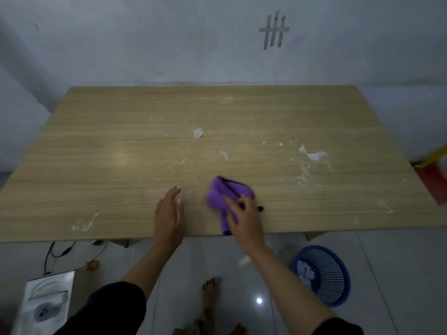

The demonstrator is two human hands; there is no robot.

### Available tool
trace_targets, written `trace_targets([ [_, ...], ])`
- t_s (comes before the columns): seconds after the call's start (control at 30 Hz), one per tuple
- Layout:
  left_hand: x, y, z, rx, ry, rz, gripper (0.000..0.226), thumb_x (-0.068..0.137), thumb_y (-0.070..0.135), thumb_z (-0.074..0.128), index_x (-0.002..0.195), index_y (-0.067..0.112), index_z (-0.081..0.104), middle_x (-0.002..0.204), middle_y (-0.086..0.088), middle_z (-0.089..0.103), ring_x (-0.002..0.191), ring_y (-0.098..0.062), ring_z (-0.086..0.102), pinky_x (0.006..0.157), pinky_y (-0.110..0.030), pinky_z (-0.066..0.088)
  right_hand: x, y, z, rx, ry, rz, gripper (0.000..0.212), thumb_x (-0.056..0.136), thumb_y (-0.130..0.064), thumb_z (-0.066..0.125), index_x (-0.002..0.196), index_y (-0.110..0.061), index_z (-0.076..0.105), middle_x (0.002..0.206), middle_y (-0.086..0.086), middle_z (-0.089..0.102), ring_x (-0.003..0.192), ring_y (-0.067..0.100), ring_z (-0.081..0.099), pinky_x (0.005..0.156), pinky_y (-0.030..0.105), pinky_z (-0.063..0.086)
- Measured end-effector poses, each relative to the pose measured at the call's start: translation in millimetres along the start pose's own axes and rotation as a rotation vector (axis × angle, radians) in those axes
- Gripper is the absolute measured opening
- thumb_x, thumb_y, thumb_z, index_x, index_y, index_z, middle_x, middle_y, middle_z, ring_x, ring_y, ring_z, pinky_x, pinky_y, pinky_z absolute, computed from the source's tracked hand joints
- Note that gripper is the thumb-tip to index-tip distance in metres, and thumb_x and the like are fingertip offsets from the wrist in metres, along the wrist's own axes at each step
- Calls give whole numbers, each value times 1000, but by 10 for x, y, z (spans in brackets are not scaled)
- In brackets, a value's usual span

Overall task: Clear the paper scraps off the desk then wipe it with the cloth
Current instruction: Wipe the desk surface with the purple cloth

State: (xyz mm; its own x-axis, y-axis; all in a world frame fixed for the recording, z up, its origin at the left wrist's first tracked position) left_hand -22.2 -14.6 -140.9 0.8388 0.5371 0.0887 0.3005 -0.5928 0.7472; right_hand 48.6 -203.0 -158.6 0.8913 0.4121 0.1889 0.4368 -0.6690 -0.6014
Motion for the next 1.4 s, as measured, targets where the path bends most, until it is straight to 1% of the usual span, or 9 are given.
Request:
trace_targets([
  [0.27,-81,871,604,0,-198,295,42,93,38,28,122,19,50,122,-5,55,117,-21,48,102,-40,38,-105,1117,-1225,-94,329,464,40,91,-13,51,130,-18,51,110,18,46,108,30,41,87,34,38],
  [0.43,-157,1520,872,-15,-231,512,29,91,29,36,111,19,55,103,-6,51,101,-20,46,89,-30,37,209,427,-1123,-221,341,216,45,84,-24,43,127,-31,54,100,8,54,93,21,41,74,30,34],
  [0.57,13,1417,1166,181,-316,408,53,77,38,26,118,18,54,131,-9,48,116,-29,45,99,-39,36,260,480,-613,93,43,371,53,85,-13,46,137,-17,40,127,12,50,120,30,39,102,36,34],
  [0.7,200,1048,1446,310,-494,356,80,72,64,26,138,21,37,154,-1,24,144,-20,12,118,-40,18,125,729,-809,288,261,459,42,83,-2,51,122,-13,54,117,5,54,112,13,43,96,23,38],
  [0.8,431,1011,1589,495,-432,361,88,75,80,21,136,21,41,147,-11,38,138,-29,29,112,-42,23,-55,1040,-987,316,435,574,34,86,-4,54,117,-16,57,117,2,51,107,8,43,91,20,38],
  [0.87,646,1094,1660,539,-377,286,87,77,80,13,139,25,38,145,-14,41,135,-34,36,111,-47,22,-180,1261,-1113,309,563,641,35,85,1,52,115,-16,59,119,2,49,110,11,42,91,20,38],
  [0.97,1049,1258,1805,561,-341,184,73,81,71,37,143,32,27,148,-18,30,136,-38,26,114,-48,11,-312,1562,-1347,138,703,711,35,85,4,51,115,-11,58,125,8,51,117,21,41,98,36,38],
  [1.13,1664,1626,2072,637,-347,196,66,84,65,39,140,31,32,145,-20,28,132,-35,29,108,-46,22,-586,2196,-1634,-152,583,948,45,93,-12,38,136,1,38,146,17,36,139,29,25,116,49,13],
  [1.4,1790,1927,2808,457,-487,323,62,94,48,35,147,23,15,158,-10,1,145,-29,-5,119,-44,3,-885,2455,-1795,-61,575,711,45,94,-21,31,135,-7,44,142,1,41,131,3,26,112,42,27],
])
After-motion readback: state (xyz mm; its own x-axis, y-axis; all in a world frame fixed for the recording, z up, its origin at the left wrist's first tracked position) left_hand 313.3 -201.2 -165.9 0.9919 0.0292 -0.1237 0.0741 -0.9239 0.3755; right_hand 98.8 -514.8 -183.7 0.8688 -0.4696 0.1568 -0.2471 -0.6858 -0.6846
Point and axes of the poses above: each hand's wrist, its own x-axis towards the middle knuckle, its own z-axis out of the palm, y = z × x, the point moved 6 cm from there along x, towards the middle knuckle
